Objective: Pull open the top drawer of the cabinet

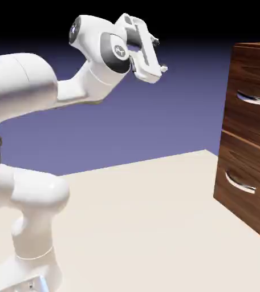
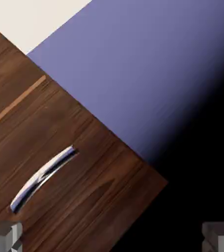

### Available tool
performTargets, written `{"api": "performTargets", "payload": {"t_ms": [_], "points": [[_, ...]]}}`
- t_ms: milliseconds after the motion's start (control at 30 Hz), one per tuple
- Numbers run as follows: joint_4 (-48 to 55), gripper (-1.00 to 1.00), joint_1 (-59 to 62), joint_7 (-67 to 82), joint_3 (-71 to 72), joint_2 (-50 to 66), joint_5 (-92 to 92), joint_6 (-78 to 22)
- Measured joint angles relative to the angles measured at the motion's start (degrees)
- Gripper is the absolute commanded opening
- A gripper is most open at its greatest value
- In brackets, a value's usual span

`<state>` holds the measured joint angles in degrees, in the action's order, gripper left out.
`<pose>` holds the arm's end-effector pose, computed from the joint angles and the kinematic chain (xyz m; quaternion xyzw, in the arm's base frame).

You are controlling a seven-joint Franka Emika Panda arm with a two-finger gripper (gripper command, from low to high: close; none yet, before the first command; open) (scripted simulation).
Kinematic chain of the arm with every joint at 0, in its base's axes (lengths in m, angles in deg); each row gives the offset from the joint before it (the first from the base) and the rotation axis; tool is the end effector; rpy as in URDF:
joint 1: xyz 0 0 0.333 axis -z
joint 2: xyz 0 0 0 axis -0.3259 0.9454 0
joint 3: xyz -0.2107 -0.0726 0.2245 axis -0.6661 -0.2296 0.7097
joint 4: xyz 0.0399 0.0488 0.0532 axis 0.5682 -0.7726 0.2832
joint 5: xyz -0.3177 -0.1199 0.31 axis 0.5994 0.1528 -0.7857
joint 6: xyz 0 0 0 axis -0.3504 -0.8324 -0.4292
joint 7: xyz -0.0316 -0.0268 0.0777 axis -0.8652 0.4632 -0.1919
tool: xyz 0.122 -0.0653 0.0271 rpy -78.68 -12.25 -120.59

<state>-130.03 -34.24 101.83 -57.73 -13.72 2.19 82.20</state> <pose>0.4305 0.0740 0.7016 0.4515 0.6347 0.4697 0.4156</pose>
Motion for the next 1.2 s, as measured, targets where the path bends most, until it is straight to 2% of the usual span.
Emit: {"api": "performTargets", "payload": {"t_ms": [1200], "points": [[22.9,0.00,-50.9,89.7,-32.9,-25.0,71.0,-18.5]]}}
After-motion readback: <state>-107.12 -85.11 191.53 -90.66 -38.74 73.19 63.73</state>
